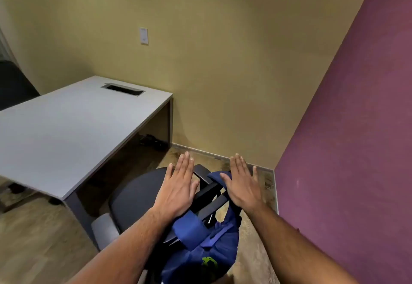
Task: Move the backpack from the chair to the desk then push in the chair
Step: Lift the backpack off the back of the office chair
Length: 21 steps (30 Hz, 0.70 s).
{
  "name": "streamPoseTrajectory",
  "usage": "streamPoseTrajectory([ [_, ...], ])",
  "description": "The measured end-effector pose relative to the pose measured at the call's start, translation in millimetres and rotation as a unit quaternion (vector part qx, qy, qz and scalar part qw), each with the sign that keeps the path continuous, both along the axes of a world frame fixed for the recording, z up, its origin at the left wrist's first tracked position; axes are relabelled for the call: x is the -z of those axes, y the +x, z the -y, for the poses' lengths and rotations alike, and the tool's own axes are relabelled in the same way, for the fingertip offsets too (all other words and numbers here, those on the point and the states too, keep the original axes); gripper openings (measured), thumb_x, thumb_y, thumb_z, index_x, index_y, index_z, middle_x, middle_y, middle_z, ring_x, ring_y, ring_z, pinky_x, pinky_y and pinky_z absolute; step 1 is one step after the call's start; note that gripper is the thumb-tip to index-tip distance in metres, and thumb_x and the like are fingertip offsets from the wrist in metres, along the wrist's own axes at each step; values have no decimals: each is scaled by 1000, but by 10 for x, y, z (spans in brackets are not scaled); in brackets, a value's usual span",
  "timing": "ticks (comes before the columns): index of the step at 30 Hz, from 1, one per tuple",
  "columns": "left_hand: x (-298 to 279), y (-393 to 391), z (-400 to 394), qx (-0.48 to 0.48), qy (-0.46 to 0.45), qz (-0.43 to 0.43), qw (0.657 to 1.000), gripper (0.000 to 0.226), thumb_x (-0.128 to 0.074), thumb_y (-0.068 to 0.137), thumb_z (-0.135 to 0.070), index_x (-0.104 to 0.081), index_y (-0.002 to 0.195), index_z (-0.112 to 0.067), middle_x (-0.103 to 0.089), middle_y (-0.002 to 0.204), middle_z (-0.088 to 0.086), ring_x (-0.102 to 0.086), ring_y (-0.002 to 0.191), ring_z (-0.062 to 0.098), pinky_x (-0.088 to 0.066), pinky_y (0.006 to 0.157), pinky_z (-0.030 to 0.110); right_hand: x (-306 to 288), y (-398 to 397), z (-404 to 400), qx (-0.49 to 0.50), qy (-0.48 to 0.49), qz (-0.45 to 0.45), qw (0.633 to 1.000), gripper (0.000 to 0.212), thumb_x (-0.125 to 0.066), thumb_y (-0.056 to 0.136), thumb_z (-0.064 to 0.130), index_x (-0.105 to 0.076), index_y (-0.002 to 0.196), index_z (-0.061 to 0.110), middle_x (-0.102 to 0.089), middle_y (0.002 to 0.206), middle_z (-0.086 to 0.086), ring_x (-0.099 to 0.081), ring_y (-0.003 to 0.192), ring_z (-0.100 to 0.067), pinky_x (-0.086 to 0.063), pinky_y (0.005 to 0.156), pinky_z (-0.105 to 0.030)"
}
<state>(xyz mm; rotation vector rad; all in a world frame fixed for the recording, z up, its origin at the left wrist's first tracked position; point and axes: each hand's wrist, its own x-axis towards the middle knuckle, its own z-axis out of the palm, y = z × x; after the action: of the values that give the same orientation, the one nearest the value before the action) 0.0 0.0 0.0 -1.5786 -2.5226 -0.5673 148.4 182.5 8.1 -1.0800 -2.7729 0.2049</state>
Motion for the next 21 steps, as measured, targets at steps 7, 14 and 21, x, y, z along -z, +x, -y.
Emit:
streamPoseTrajectory([
  [7, 317, 152, 249, 11, -39, 151, 988, 67, -31, 109, -51, -9, 164, -20, 5, 171, -5, 2, 157, 10, -3, 127, 34, 395, 126, 93, 3, -64, 8, 998, 77, -18, 104, 66, -2, 165, 22, 6, 173, 2, 6, 158, -16, -3, 128, -48],
  [14, 364, 140, 445, 48, -68, 171, 982, 54, -31, 106, -55, -56, 140, -22, -63, 137, -1, -53, 127, 18, -41, 109, 35, 525, 104, 55, 17, -63, -31, 997, 70, -28, 105, 62, -20, 163, 23, -16, 171, -5, -9, 158, -22, -20, 126, -46],
  [21, 374, 1, 656, 98, -80, 129, 983, 60, -38, 102, -61, -55, 141, -19, -63, 126, 0, -53, 117, 17, -39, 107, 33, 558, 76, 45, 28, -77, -36, 996, 66, -32, 106, 57, -24, 162, 22, -25, 168, -7, -11, 157, -22, -19, 125, -41],
])
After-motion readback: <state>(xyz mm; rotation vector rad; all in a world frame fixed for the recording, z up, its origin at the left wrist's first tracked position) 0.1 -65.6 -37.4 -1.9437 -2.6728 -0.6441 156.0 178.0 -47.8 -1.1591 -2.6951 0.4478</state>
